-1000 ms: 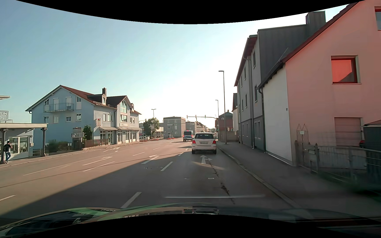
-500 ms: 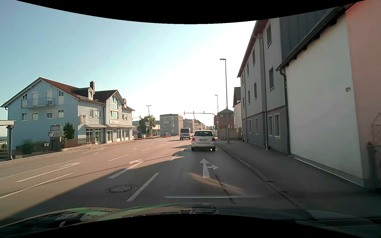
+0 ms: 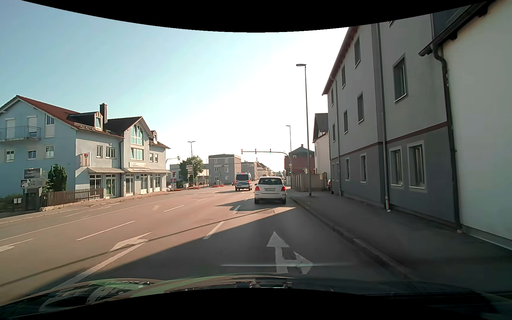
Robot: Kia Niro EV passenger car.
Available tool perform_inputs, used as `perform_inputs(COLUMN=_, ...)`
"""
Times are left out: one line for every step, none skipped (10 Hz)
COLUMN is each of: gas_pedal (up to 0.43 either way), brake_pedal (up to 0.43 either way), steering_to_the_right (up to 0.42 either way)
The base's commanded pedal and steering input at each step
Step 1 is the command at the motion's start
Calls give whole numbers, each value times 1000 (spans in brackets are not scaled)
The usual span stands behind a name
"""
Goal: Follow the waypoints while adhering to traffic rules and regulations
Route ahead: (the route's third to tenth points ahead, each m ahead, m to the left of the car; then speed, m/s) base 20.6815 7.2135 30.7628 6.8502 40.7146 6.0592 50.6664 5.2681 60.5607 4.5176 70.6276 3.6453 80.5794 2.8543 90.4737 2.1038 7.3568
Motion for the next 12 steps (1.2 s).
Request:
perform_inputs(gas_pedal=67, brake_pedal=0, steering_to_the_right=18)
perform_inputs(gas_pedal=67, brake_pedal=0, steering_to_the_right=18)
perform_inputs(gas_pedal=67, brake_pedal=0, steering_to_the_right=18)
perform_inputs(gas_pedal=67, brake_pedal=0, steering_to_the_right=18)
perform_inputs(gas_pedal=67, brake_pedal=0, steering_to_the_right=18)
perform_inputs(gas_pedal=67, brake_pedal=0, steering_to_the_right=16)
perform_inputs(gas_pedal=67, brake_pedal=0, steering_to_the_right=14)
perform_inputs(gas_pedal=67, brake_pedal=0, steering_to_the_right=12)
perform_inputs(gas_pedal=67, brake_pedal=0, steering_to_the_right=9)
perform_inputs(gas_pedal=28, brake_pedal=0, steering_to_the_right=6)
perform_inputs(gas_pedal=0, brake_pedal=0, steering_to_the_right=5)
perform_inputs(gas_pedal=0, brake_pedal=0, steering_to_the_right=5)
